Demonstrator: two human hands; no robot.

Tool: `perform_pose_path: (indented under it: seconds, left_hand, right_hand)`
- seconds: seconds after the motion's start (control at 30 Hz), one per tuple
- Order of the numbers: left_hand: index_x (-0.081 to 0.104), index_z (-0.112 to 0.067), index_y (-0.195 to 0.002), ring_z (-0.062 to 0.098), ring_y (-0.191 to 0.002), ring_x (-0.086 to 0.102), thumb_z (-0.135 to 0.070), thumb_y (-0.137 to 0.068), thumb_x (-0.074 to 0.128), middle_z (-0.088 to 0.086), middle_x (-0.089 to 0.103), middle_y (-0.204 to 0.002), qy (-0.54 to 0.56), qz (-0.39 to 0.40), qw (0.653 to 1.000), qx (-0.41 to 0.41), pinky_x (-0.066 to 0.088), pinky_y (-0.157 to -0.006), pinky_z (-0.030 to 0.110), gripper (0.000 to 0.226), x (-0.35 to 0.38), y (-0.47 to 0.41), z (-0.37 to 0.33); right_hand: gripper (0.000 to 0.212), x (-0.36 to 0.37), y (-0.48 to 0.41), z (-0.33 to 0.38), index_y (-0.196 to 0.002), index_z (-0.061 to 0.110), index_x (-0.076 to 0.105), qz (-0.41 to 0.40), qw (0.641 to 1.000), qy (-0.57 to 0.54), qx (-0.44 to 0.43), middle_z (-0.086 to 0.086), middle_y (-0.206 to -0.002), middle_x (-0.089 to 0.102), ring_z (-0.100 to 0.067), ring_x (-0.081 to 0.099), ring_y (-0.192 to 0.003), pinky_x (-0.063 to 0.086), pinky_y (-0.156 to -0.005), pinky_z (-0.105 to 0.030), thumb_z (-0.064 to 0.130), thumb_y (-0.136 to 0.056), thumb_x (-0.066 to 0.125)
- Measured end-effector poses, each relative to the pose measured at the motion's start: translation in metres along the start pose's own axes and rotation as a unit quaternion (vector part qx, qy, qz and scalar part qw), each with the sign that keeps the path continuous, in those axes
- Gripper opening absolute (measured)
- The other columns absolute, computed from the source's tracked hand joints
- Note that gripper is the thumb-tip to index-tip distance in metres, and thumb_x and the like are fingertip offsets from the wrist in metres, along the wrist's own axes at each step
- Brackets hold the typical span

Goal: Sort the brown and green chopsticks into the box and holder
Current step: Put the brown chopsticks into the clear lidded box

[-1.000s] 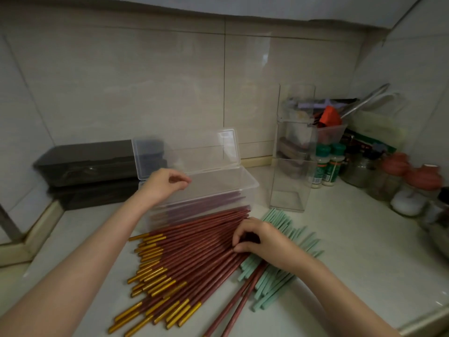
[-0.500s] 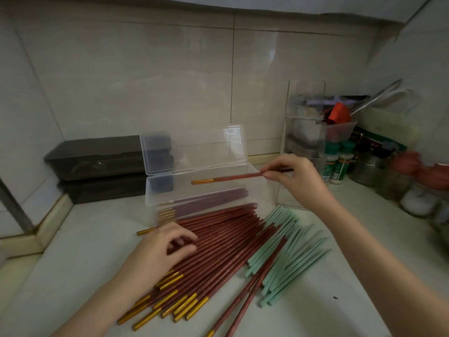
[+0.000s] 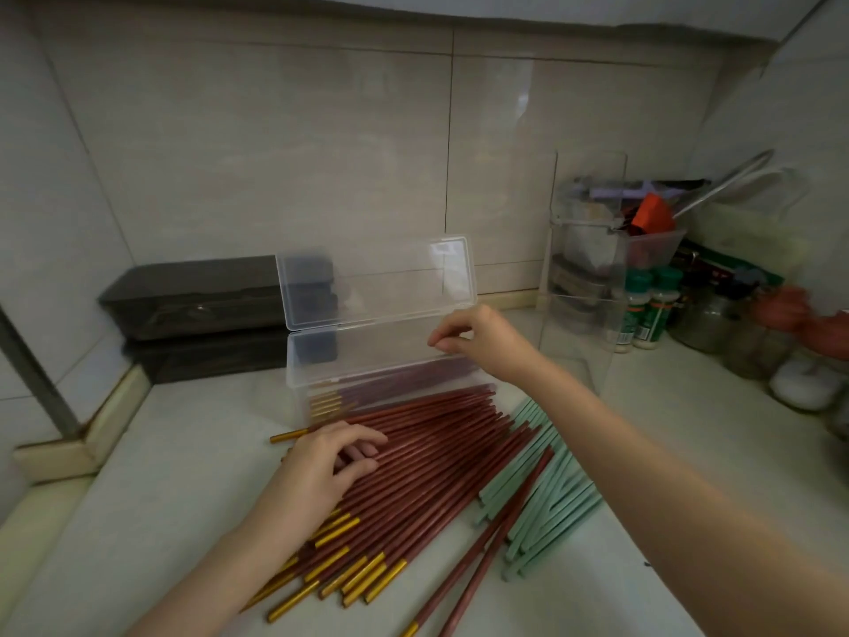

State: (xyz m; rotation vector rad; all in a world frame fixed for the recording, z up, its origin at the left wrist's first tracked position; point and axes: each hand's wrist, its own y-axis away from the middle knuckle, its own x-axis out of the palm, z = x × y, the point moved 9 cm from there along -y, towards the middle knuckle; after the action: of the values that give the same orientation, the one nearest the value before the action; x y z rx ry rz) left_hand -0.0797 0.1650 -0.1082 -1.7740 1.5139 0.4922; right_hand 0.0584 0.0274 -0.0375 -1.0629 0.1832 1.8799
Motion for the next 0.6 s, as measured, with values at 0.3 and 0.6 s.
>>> perform_pose_path:
  seconds: [0.3, 0.6]
  left_hand:
    - [0.062, -0.042, -0.084, -0.002, -0.088, 0.058, -0.007, -0.076, 0.071, -0.017, 0.062, -0.086, 0.017, -0.035, 0.999, 0.012, 0.044, -0.073, 0.007, 0.037, -0.008, 0.002, -0.008]
    - [0.068, -0.026, -0.09, -0.006, -0.079, 0.061, -0.002, -0.075, 0.07, -0.011, 0.067, -0.085, 0.062, -0.101, 0.993, 0.021, 0.045, -0.071, 0.004, 0.028, -0.068, -0.037, -0.033]
  right_hand:
    - [0.01, -0.031, 0.051, 0.008, -0.089, 0.021, 0.072, -0.084, 0.995, -0.059, -0.01, 0.012, -0.087, 0.069, 0.001, 0.06, -0.089, 0.044, -0.083, -0.012, 0.015, -0.085, 0.066]
    - [0.013, 0.016, 0.115, -0.013, -0.093, 0.021, 0.073, 0.058, 0.998, 0.011, -0.038, 0.012, -0.093, 0.065, 0.001, 0.054, -0.091, 0.04, -0.086, -0.013, 0.018, -0.081, 0.07]
